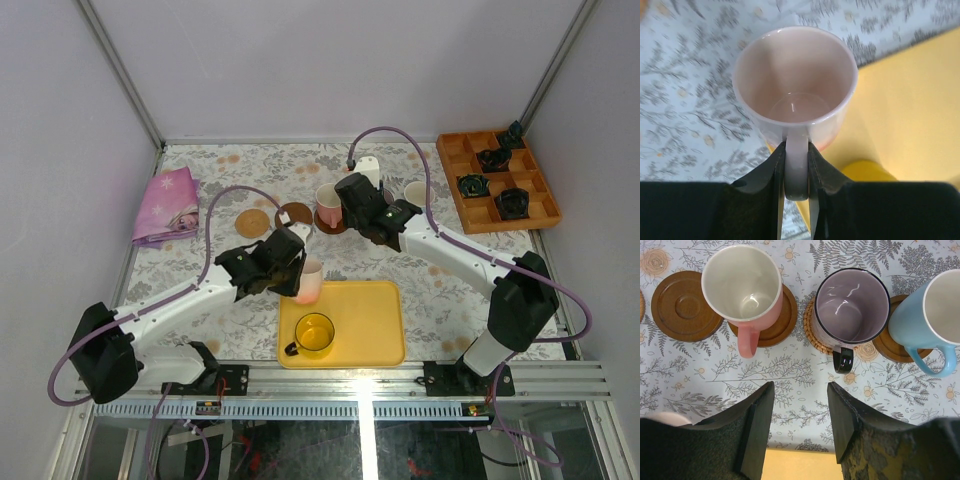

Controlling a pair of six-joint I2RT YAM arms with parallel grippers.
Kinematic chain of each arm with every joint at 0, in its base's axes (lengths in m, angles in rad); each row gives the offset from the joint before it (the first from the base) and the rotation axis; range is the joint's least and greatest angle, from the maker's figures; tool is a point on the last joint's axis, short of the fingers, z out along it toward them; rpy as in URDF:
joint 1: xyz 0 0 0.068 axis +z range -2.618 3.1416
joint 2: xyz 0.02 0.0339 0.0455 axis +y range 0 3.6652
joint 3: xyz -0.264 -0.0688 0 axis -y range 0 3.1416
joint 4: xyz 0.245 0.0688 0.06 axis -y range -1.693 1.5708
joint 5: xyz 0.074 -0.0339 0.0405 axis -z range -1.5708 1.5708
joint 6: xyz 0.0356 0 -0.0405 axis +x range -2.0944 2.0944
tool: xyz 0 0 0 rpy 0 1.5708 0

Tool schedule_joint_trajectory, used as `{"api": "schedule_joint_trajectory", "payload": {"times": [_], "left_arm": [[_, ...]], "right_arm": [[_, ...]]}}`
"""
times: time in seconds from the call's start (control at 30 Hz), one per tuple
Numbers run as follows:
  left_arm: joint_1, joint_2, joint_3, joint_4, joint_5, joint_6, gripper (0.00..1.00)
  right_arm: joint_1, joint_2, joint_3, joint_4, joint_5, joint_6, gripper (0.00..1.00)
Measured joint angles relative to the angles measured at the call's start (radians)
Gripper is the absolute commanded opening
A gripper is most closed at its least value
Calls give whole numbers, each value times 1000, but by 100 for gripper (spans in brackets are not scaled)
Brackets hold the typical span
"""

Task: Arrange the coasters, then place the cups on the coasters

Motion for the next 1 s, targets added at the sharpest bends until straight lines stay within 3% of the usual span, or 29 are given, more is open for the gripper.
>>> {"api": "schedule_joint_trajectory", "payload": {"times": [0.4,0.7,1.0], "left_arm": [[49,0,31,147,-215,34,0],[163,2,-103,523,-293,99,0],[254,195,-125,870,-295,211,0]], "right_arm": [[0,0,-24,2,20,-3,54],[0,0,-29,37,23,-42,54],[0,12,-60,103,26,-100,54]]}}
